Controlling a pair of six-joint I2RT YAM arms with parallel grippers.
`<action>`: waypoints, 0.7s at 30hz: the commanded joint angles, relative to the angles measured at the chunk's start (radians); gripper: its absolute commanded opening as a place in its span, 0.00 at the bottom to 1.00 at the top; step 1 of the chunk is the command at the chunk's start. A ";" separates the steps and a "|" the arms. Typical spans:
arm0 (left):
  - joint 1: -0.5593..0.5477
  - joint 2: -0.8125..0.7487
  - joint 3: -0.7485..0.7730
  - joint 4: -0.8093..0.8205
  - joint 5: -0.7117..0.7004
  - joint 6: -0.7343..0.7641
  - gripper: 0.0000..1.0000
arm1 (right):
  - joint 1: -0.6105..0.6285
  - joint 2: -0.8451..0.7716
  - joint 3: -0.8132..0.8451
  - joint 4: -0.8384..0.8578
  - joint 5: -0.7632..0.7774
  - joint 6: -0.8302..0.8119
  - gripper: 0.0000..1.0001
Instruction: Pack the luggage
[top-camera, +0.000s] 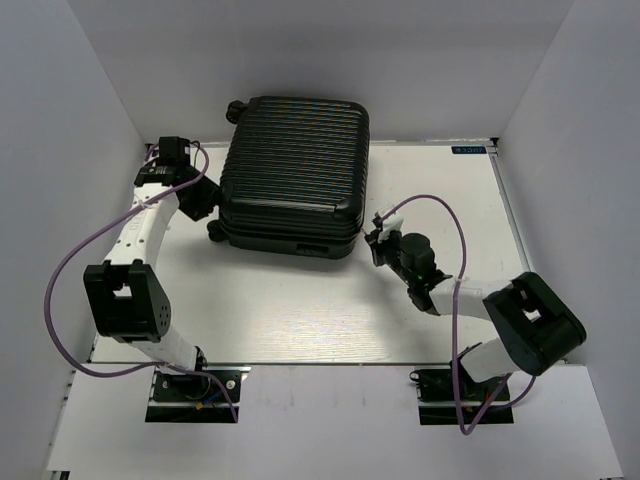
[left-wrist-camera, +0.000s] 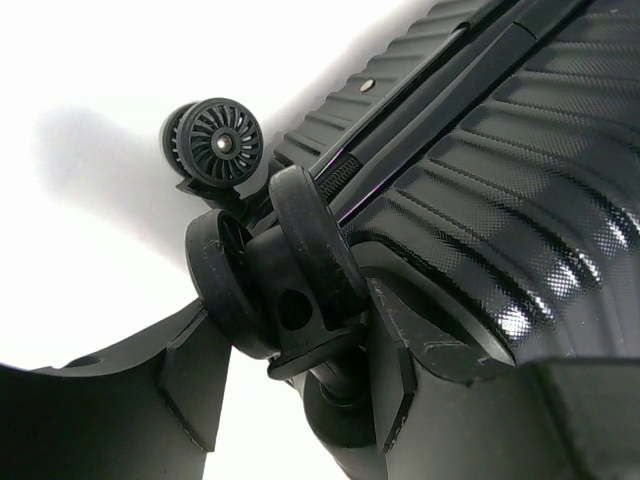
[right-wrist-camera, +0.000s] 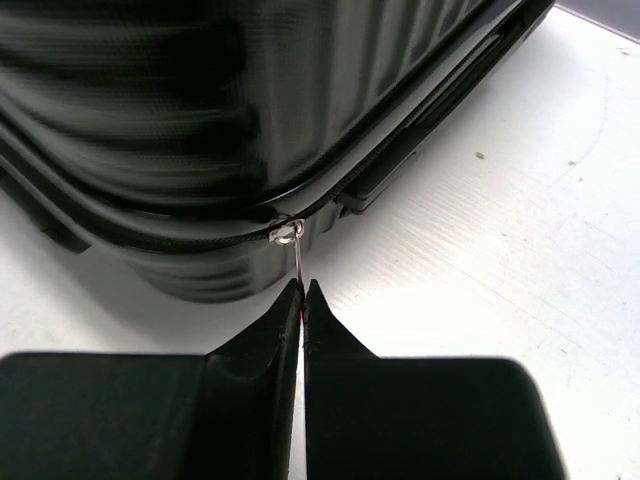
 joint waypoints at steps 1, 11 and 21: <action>-0.032 0.073 0.013 -0.021 0.046 0.380 0.00 | -0.020 0.066 0.040 0.147 0.197 0.005 0.00; 0.069 0.210 0.131 -0.091 0.054 0.500 0.00 | -0.063 0.246 0.179 0.297 0.375 0.022 0.00; 0.164 0.345 0.346 -0.171 0.111 0.673 0.00 | -0.164 0.455 0.437 0.293 0.387 0.018 0.00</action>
